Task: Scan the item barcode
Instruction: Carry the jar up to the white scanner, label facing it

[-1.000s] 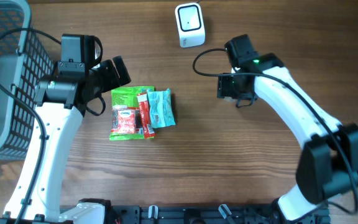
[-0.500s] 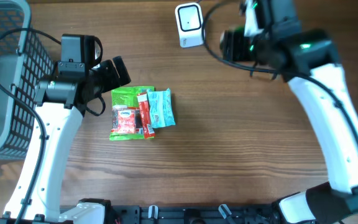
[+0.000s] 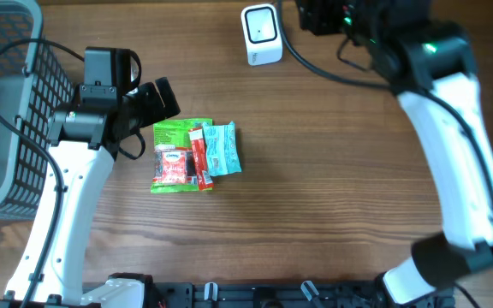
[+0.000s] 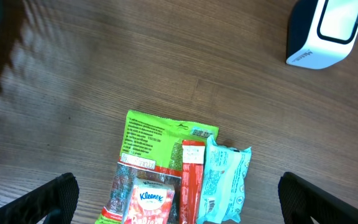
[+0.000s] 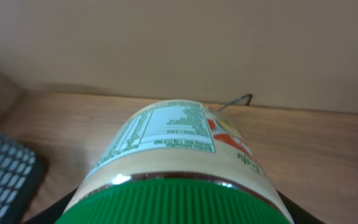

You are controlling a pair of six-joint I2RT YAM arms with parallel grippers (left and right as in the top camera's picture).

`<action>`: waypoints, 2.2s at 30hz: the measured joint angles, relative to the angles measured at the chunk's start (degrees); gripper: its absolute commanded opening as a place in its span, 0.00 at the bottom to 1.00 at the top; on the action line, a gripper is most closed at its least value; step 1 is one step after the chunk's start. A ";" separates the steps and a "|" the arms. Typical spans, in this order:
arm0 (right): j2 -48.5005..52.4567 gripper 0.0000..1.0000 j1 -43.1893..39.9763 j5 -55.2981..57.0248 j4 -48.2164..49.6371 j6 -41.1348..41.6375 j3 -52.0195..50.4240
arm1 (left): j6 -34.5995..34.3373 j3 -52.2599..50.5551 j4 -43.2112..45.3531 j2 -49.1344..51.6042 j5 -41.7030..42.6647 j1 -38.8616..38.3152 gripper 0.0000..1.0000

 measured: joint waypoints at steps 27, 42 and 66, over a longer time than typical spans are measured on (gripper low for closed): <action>34.69 0.36 1.70 -1.36 43.50 -3.23 -0.02 | 0.00 0.00 -0.02 0.00 0.02 0.00 1.00; 40.06 0.36 1.70 0.28 52.02 -3.41 -0.02 | 0.00 0.00 0.00 0.00 0.02 0.00 1.00; 41.70 0.35 1.68 3.02 54.27 -1.88 -1.70 | 0.00 0.00 0.00 0.00 0.02 0.00 1.00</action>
